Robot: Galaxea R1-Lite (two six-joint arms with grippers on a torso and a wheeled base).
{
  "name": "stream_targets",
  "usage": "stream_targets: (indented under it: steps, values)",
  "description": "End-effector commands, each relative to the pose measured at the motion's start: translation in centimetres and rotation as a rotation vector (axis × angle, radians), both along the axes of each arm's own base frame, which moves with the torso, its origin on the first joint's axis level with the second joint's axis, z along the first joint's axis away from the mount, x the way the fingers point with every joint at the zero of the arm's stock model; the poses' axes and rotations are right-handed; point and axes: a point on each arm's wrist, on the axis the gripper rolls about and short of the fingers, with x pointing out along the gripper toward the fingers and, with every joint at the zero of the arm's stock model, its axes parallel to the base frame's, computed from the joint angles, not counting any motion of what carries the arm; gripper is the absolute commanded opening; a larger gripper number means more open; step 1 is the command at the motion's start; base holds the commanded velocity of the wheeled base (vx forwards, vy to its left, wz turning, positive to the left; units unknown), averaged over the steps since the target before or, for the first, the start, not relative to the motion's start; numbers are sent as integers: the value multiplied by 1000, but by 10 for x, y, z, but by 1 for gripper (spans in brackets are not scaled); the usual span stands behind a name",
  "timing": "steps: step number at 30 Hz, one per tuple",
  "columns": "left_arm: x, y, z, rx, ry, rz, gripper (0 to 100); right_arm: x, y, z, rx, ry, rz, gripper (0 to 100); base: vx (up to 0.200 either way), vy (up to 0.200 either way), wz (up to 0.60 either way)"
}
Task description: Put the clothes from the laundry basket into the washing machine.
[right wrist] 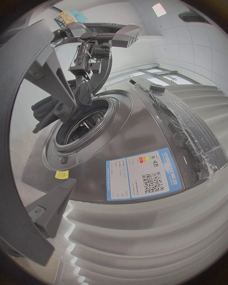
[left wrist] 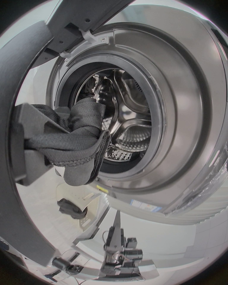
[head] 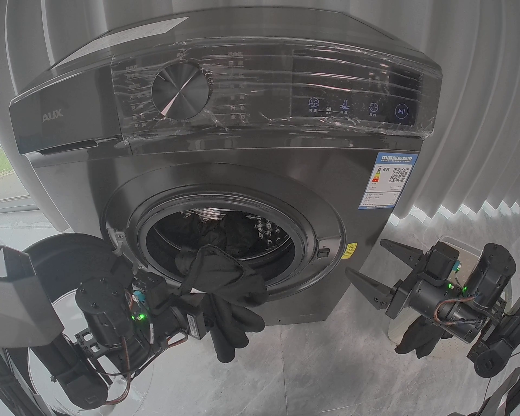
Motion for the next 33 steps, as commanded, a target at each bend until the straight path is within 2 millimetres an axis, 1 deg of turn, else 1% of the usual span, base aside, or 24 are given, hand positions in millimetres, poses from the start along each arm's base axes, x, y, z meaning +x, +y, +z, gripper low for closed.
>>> stream_targets:
  steps: [1, 4, 8, 12, 13, 14, 16, 17, 18, 19, 20, 23, 24, 25, 30, 33]
  values:
    - [17, -9, -4, -27, -3, 64, 0, -8, -2, -7, -22, 36, 14, 100, 0, 0, 0]
    - [19, -13, -3, -69, 8, 53, 0, -12, -4, -13, -38, 60, 17, 100, 0, 0, 0]
    - [32, -22, 2, -105, -18, 61, 0, -15, -5, -15, -48, 73, 18, 100, 0, 0, 0]
    - [46, -32, -6, -201, 27, 78, 0, -17, -7, -18, -56, 83, 18, 100, 0, 0, 0]
    - [51, -36, -10, -209, 29, 95, 0, -17, -7, -18, -55, 81, 16, 100, 0, 0, 0]
    - [52, -36, -11, -207, 28, 98, 0, -17, -7, -18, -55, 81, 18, 100, 0, 0, 0]
    - [71, -43, -25, -203, 22, 180, 0, -19, -8, -16, -53, 79, 18, 100, 0, 0, 0]
    - [72, -44, -25, -204, 21, 181, 0, -19, -8, -16, -53, 79, 19, 100, 0, 0, 0]
    - [85, -50, -26, -226, -3, 202, 0, -19, -8, -16, -54, 76, 19, 100, 0, 0, 0]
    - [92, -51, -26, -237, -17, 209, 0, -20, -8, -15, -53, 75, 19, 100, 0, 0, 0]
    - [96, -52, -26, -242, -25, 211, 0, -20, -8, -15, -53, 75, 19, 100, 0, 0, 0]
    - [117, -59, -23, -277, -69, 223, 0, -20, -9, -14, -50, 70, 18, 100, 0, 0, 0]
    - [119, -59, -22, -281, -74, 224, 0, -20, -9, -14, -50, 70, 18, 100, 0, 0, 0]
    - [129, -60, -24, -283, -81, 236, 0, -20, -9, -13, -48, 67, 18, 100, 0, 0, 0]
    - [141, -57, -28, -278, -81, 259, 0, -20, -9, -13, -47, 66, 18, 100, 0, 0, 0]
    - [150, -54, -25, -289, -99, 272, 0, -20, -9, -13, -47, 66, 18, 100, 0, 0, 0]
